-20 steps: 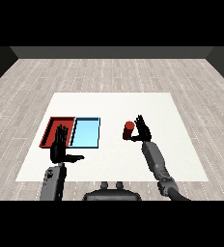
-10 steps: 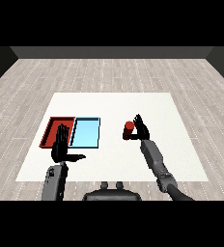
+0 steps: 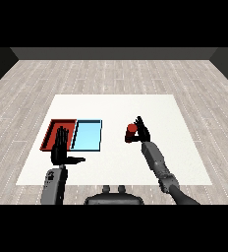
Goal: Pick the red can and put it in the red box
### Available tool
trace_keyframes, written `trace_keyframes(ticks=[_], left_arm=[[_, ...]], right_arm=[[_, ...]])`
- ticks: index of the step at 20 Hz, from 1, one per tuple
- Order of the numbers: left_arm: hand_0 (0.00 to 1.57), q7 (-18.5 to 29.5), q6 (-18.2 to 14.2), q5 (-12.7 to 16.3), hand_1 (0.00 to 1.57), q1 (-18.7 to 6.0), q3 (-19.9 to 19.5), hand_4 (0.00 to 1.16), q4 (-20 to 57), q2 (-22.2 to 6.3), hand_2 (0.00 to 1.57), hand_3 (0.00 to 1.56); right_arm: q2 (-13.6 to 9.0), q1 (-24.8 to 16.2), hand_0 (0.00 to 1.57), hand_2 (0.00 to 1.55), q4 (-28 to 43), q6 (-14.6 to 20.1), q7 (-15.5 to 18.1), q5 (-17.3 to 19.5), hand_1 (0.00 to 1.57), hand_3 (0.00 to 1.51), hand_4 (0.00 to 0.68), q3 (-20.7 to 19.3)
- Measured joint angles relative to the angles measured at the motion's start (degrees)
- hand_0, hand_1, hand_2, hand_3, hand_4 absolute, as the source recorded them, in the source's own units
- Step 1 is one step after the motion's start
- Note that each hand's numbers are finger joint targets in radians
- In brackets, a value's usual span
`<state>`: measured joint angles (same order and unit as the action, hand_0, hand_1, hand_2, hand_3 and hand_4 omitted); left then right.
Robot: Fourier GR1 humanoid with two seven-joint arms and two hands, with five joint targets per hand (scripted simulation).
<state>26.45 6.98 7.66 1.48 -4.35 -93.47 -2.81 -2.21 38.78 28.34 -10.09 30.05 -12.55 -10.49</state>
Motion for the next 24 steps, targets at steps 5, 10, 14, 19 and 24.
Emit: trace_keyframes(ticks=[5, 10, 14, 19, 24], left_arm=[[0.0, -1.01, -0.86, -0.48, 0.0, -0.33, 0.5, 0.0, -0.76, 0.41, 0.0, 0.0], [0.0, -1.5, -0.41, 0.17, 0.0, -1.91, -0.16, 0.0, 0.37, -0.12, 0.0, 0.0], [0.0, -1.72, -1.35, -0.43, 0.0, -0.47, 0.98, 0.0, -1.05, 1.06, 0.0, 0.0], [0.0, 0.03, -0.18, 0.2, 0.0, 0.19, 0.71, 0.0, -0.51, 0.86, 0.0, 0.0], [0.0, -1.27, -0.19, 1.15, 0.0, -0.64, -0.1, 0.0, -1.1, 0.37, 0.0, 0.0]], right_arm=[[0.5, 1.29, 0.0, 0.0, -2.15, 0.48, 1.05, 0.55, 0.0, 0.0, 0.0, 0.13], [1.21, 1.32, 0.0, 0.0, -2.95, 0.72, 1.38, 0.26, 0.0, 0.0, 0.0, 0.53], [1.39, 3.3, 0.0, 0.0, -4.59, 1.26, 1.46, -0.17, 0.0, 0.0, 0.0, 1.08], [1.69, 4.09, 0.0, 0.0, -5.62, 2.05, 1.44, -0.38, 0.0, 0.0, 0.0, 1.65], [1.47, 6.59, 0.0, 0.0, -9.9, 3.12, 2.23, -1.24, 0.0, 0.0, 0.0, 2.48]])
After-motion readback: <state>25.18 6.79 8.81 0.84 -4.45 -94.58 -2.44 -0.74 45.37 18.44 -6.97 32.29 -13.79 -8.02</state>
